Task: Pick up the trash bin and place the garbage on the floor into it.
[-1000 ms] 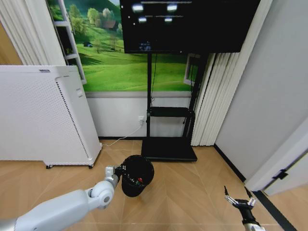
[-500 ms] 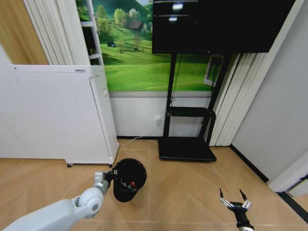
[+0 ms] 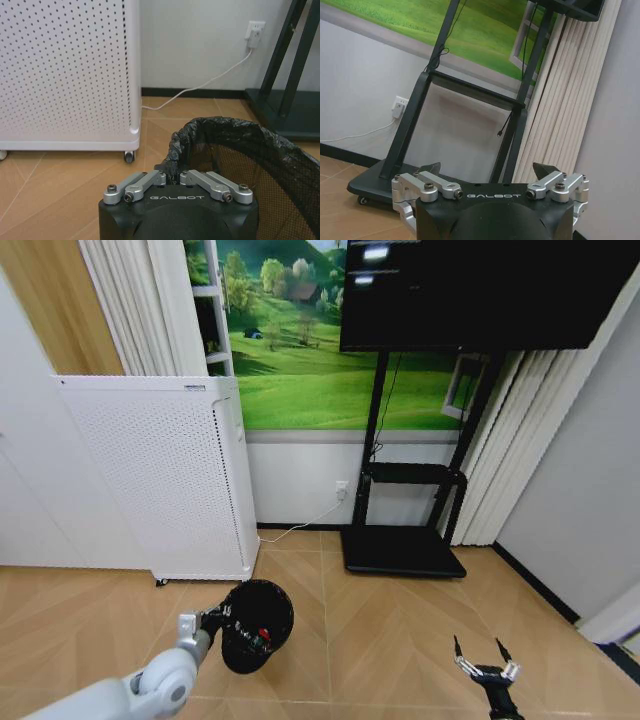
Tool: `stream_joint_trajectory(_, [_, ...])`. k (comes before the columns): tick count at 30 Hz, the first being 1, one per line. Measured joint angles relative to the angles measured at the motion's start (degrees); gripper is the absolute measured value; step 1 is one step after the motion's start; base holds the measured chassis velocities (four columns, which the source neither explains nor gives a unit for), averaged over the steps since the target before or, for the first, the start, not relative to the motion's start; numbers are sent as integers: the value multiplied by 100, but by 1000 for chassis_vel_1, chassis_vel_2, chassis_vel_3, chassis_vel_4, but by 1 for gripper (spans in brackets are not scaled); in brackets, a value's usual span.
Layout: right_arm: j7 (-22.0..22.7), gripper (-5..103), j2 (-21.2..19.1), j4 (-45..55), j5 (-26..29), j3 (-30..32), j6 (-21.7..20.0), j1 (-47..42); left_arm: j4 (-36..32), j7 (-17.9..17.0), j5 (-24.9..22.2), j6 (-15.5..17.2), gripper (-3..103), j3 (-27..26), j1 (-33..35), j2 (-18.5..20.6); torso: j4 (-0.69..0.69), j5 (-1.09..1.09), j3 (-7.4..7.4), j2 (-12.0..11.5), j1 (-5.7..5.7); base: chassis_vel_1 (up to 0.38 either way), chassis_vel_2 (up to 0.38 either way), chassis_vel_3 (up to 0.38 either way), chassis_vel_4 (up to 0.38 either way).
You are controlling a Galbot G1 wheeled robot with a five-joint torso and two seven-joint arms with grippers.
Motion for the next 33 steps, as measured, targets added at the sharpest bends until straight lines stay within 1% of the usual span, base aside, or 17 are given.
stream_joint_trajectory(2, [-1, 100, 26, 1, -26, 38, 3, -30, -109, 117, 218, 2, 7, -761, 889, 66, 2, -1, 0, 0, 0, 0, 0, 0, 0])
stream_joint_trajectory(3, [-1, 100, 26, 1, -26, 38, 3, -30, -109, 117, 218, 2, 7, -761, 889, 66, 2, -1, 0, 0, 0, 0, 0, 0, 0])
stream_joint_trajectory(5, [-1, 100, 41, 2, -27, 50, 5, -36, -129, 298, 429, 3, 7, -1456, 1755, 50, 6, 0, 0, 0, 0, 0, 0, 0, 0])
stream_joint_trajectory(6, [-1, 100, 41, 2, -27, 50, 5, -36, -129, 298, 429, 3, 7, -1456, 1755, 50, 6, 0, 0, 0, 0, 0, 0, 0, 0])
stream_joint_trajectory(7, [-1, 100, 56, -4, -31, 50, 4, -36, -107, 366, 508, 1, 7, -1628, 1999, 8, 7, -1, -1, 0, -1, 0, 0, 0, 0])
stream_joint_trajectory(9, [3, 100, 105, -15, -44, 54, 5, -54, -25, 441, 666, -46, 7, -1798, 2280, -101, 6, -1, 0, 0, 0, 0, 0, 0, 0])
stream_joint_trajectory(13, [13, 100, 164, -15, -84, 62, 5, -94, 13, 445, 724, -66, 7, -1830, 2394, -222, 2, 1, 0, 0, 0, 0, 0, 0, 0])
stream_joint_trajectory(15, [33, 100, 200, 10, -122, 72, 5, -126, 77, 462, 794, -82, 7, -1828, 2420, -354, 1, -1, -1, 1, 0, 0, 0, 0, 0])
stream_joint_trajectory(16, [33, 100, 200, 10, -122, 72, 5, -126, 77, 462, 794, -82, 7, -1828, 2420, -354, 1, -1, -1, 1, 0, 0, 0, 0, 0])
stream_joint_trajectory(18, [76, 100, 227, 29, -165, 93, 5, -143, 232, 491, 863, -133, 7, -1811, 2433, -502, 2, 0, 0, 0, 0, 0, 0, 0, 0])
stream_joint_trajectory(20, [86, 100, 237, 27, -173, 104, 5, -150, 271, 492, 884, -144, 7, -1820, 2474, -553, 2, -1, 0, 1, 0, 0, 0, 0, 0])
stream_joint_trajectory(24, [102, 100, 288, -17, -203, 147, 5, -192, 363, 595, 1073, -153, 7, -2013, 2810, -741, 4, 0, 0, 0, -1, 0, 0, 0, 0])
stream_joint_trajectory(27, [109, 100, 337, -52, -205, 171, 6, -223, 462, 667, 1193, -175, 7, -2094, 2924, -821, 4, -1, 0, 1, -1, 0, 0, 0, 0])
stream_joint_trajectory(33, [186, 100, 442, -239, -263, 158, 8, -207, 611, 755, 1297, -201, 7, -2109, 2935, -857, 2, -1, 0, 1, -1, 0, 0, 0, 0])
